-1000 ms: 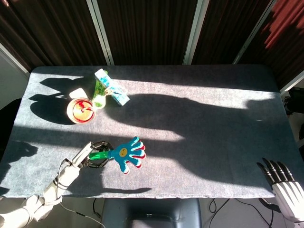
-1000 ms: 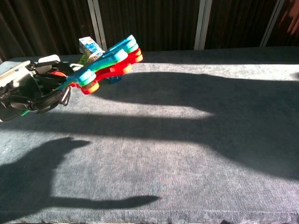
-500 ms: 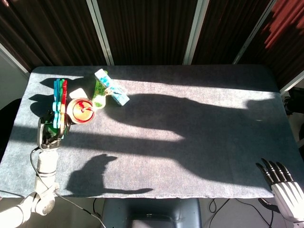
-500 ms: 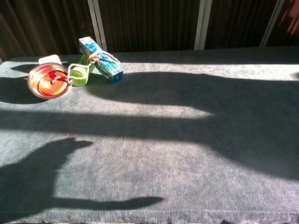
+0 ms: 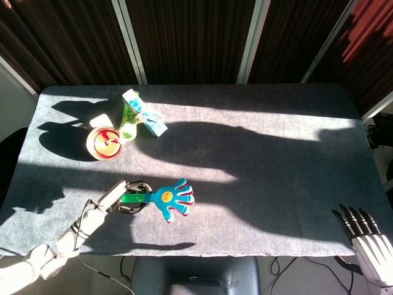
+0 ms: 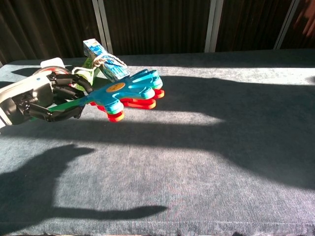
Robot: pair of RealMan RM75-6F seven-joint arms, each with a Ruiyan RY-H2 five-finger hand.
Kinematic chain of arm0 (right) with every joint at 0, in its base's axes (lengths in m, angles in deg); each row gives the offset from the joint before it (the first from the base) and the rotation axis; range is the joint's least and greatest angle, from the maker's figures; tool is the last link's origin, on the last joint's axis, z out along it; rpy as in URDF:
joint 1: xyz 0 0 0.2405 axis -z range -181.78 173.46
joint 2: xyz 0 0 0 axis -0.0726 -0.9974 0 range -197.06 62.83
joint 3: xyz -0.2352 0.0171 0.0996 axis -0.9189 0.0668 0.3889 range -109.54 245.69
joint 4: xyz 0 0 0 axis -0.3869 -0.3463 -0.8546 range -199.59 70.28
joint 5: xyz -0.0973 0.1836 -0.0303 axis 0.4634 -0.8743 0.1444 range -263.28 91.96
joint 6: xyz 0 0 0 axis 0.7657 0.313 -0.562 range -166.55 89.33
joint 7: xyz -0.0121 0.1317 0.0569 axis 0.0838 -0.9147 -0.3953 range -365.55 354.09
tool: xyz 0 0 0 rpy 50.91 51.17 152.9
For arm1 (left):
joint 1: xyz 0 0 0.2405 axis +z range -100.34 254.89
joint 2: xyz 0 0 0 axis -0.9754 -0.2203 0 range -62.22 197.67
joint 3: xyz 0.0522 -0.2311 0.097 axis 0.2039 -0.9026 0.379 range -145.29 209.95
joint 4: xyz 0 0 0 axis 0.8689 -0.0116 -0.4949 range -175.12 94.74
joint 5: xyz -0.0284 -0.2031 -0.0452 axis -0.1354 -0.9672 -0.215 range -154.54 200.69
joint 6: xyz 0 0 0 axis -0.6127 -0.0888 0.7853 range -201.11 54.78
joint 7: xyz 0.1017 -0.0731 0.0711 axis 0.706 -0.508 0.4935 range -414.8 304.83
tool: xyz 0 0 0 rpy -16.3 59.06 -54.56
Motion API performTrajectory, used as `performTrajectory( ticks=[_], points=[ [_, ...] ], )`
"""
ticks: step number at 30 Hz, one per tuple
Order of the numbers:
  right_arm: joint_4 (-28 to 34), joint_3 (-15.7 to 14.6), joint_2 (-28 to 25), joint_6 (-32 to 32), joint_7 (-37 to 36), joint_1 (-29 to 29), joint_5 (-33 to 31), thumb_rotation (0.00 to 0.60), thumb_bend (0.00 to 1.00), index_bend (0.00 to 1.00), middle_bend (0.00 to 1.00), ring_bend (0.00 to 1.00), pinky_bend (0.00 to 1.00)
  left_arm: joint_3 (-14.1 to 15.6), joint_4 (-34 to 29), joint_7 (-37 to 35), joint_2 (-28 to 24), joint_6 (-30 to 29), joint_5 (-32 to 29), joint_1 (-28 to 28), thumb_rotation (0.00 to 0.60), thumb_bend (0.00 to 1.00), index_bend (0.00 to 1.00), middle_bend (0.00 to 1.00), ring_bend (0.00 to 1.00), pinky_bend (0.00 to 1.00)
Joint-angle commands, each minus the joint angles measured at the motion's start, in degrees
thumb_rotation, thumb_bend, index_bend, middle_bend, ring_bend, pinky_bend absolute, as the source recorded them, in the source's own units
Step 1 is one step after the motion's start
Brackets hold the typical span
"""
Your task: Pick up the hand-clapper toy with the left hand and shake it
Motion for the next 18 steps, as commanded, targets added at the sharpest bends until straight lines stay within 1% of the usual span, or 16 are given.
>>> performTrajectory(
  ticks=[1,4,6,7,8,9,10,12,14,16,18],
  points=[
    [0.0,-0.1,0.1,0.3,0.1,-0.1,0.0,0.6,0.19,0.0,0.0,0.0,0.0,-1.3,-0.3,1.9,0.8,2.1,-2.8,-0.5,0.6,0.68,0.8,0.72,0.55,0.89],
    [0.1,-0.1,0.1,0.4,0.3,-0.1,0.1,0.6,0.19,0.0,0.0,0.0,0.0,-2.3,1.9,5.4,3.1,3.8,-4.8,-0.5,0.6,0.67,0.8,0.72,0.54,0.88],
    [0.1,-0.1,0.2,0.3,0.3,-0.1,0.1,0.6,0.19,0.0,0.0,0.0,0.0,-3.0,4.8,10.0,5.3,5.3,-6.2,-0.4,0.6,0.67,0.8,0.72,0.51,0.85],
    [0.1,0.0,0.2,0.3,0.3,-0.1,0.0,0.6,0.19,0.0,0.0,0.0,0.0,-2.8,6.2,12.1,6.0,6.2,-6.3,-0.7,0.6,0.67,0.8,0.72,0.48,0.8],
    [0.1,0.0,0.1,0.3,0.3,-0.1,0.0,0.6,0.19,0.0,0.0,0.0,0.0,-2.5,7.7,14.1,6.6,7.1,-6.1,-1.0,0.6,0.66,0.8,0.71,0.45,0.71],
    [0.1,0.1,0.1,0.3,0.3,-0.1,-0.2,0.6,0.19,0.0,0.0,0.0,0.0,-2.3,9.6,16.4,7.5,7.9,-6.0,-1.3,0.6,0.66,0.8,0.71,0.43,0.65],
    [0.1,0.1,0.1,0.3,0.4,-0.1,-0.3,0.6,0.19,0.0,0.0,0.0,0.0,-2.2,11.1,17.8,8.2,8.3,-5.9,-1.4,0.6,0.65,0.8,0.7,0.41,0.55],
    [0.1,0.2,0.1,0.2,0.5,-0.1,-0.4,0.6,0.19,0.0,0.0,0.0,0.0,-1.7,14.2,19.7,9.7,8.9,-5.6,-1.6,0.6,0.62,0.77,0.67,0.36,0.41],
    [0.2,0.2,0.1,0.2,0.4,-0.1,-0.4,0.6,0.19,0.0,0.0,0.0,0.0,-1.3,16.6,21.0,10.9,8.5,-5.2,-1.6,0.6,0.57,0.69,0.6,0.29,0.32],
    [0.2,0.2,0.1,0.2,0.4,-0.1,-0.4,0.6,0.19,0.0,0.0,0.0,0.0,-1.0,19.4,22.3,12.3,7.0,-4.5,-1.4,0.6,0.5,0.54,0.47,0.19,0.24],
    [0.2,0.2,0.1,0.2,0.4,-0.1,-0.4,0.6,0.19,0.0,0.0,0.0,0.0,-0.2,21.4,23.5,12.9,6.6,-3.8,-1.4,0.6,0.46,0.36,0.34,0.08,0.15]
  ],
)
